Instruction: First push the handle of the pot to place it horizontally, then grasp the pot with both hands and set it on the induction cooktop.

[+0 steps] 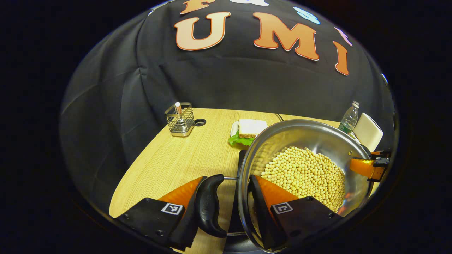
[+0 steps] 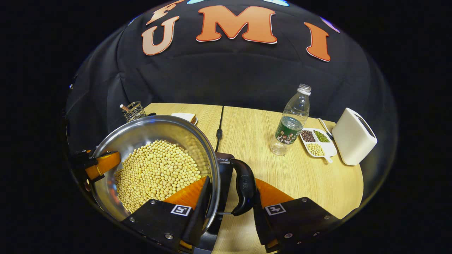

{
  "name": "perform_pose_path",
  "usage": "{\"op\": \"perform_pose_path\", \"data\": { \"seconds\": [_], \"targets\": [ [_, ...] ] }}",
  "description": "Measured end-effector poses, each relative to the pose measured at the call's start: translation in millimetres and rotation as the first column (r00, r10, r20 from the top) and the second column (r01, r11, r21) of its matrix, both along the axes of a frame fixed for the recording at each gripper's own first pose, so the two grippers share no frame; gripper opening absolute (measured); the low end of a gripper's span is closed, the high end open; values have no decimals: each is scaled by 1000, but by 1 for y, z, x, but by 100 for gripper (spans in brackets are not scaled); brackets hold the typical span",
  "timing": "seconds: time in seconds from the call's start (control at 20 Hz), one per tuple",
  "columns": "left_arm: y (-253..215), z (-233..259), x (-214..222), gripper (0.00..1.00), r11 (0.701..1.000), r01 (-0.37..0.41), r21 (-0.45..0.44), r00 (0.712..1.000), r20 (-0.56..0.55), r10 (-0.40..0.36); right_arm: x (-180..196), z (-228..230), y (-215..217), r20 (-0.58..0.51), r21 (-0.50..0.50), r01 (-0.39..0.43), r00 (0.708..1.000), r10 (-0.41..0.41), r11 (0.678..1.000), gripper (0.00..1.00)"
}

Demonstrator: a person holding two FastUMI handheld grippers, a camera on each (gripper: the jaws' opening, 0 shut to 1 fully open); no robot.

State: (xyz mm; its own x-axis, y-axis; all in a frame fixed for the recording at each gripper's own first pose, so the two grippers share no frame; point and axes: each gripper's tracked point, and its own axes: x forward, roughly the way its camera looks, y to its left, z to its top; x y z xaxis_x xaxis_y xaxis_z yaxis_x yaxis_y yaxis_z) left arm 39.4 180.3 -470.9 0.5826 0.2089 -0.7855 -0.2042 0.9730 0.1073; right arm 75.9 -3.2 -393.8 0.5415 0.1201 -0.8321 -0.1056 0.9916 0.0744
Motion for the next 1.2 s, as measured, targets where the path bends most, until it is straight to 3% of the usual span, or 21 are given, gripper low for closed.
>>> {"op": "perform_pose_path", "data": {
  "seconds": [0.55, 0.75, 0.8, 1.0, 1.2],
  "targets": [
    [5, -17, -3, 77, 1000, -13, -28, 1000, -12, 12, 1, 6, -6, -17, 3, 4, 1000, -4, 1000, 61],
    [5, -15, -1, 80, 1000, -8, 3, 1000, 11, 8, -3, 14, -11, 4, 25, -28, 1000, 28, 999, 67],
    [8, -11, 2, 84, 1000, -10, 22, 999, 32, 10, 0, 24, -14, 34, 30, -30, 999, 29, 999, 71],
    [16, 35, 12, 88, 995, -36, 95, 991, 130, 24, 4, 86, -47, 168, 58, -14, 986, 4, 998, 76],
    [-12, 114, 29, 88, 993, -13, 114, 954, 299, -22, 3, 166, -99, 353, 30, 1, 936, -11, 1000, 82]
  ]
}}
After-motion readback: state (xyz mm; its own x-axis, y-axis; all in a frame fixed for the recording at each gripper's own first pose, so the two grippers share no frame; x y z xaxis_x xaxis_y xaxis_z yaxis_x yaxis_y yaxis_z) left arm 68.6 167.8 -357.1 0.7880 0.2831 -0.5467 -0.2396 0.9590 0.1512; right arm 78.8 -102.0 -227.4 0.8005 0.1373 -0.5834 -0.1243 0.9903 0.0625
